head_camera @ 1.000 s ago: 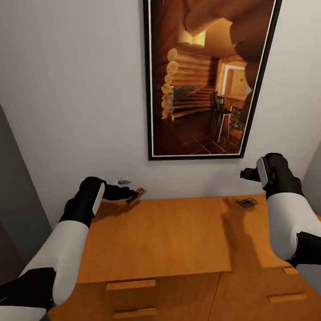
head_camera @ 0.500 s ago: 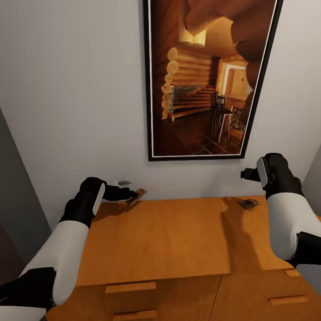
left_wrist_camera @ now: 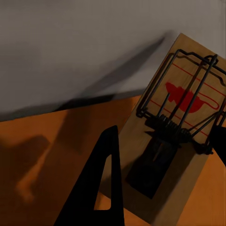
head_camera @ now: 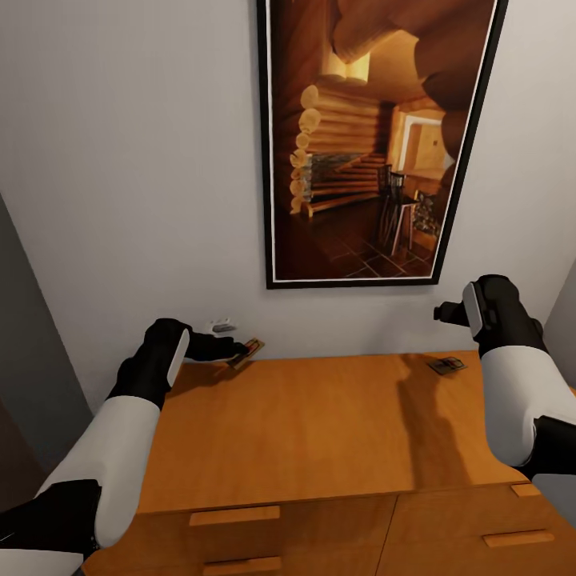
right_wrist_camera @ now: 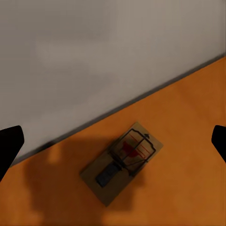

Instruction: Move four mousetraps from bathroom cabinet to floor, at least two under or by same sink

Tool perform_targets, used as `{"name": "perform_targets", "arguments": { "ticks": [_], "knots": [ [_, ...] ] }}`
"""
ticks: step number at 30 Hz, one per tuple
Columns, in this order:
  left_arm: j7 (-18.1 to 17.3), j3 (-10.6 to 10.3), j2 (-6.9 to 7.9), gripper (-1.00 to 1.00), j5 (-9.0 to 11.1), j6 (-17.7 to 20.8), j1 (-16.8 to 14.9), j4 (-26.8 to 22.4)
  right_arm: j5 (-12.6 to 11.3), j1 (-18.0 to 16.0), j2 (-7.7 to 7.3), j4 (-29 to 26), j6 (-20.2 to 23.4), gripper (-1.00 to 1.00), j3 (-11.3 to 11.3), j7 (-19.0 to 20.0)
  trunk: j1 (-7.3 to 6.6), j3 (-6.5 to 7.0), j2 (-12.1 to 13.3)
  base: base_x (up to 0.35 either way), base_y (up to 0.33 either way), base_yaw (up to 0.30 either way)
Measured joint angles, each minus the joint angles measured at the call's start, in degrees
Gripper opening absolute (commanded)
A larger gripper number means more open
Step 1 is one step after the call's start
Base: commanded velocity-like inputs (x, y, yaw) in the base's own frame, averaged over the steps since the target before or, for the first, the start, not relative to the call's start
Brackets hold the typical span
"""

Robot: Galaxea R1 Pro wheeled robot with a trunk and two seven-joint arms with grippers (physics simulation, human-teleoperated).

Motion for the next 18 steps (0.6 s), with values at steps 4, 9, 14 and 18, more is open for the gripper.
{"name": "perform_targets", "arguments": {
  "ticks": [4,9,14,18],
  "knots": [
    [-0.18,-0.01,-0.01,-1.00,0.04,0.03,-0.02,0.08,0.00,-0.01,-0.03,0.00,0.00,1.00,-0.02,0.00,0.00,0.00,0.00,0.000,0.000,0.000],
    [-0.96,0.00,-0.01,-1.00,0.07,0.18,-0.03,0.06,-0.01,0.00,-0.05,0.01,0.00,1.00,-0.03,-0.01,0.00,0.00,0.00,0.000,0.000,0.000],
    [-6.02,-0.27,0.02,-1.00,-0.04,0.38,-0.01,-0.01,0.05,0.00,-0.05,0.01,0.00,1.00,0.01,-0.01,0.00,0.00,0.00,0.000,0.000,0.000],
    [-12.76,-2.67,0.14,-1.00,-0.31,0.50,-0.02,-0.60,0.08,-0.01,-0.05,0.01,0.00,1.00,0.05,-0.01,0.00,0.00,0.00,0.000,0.000,0.000]
  ]
}}
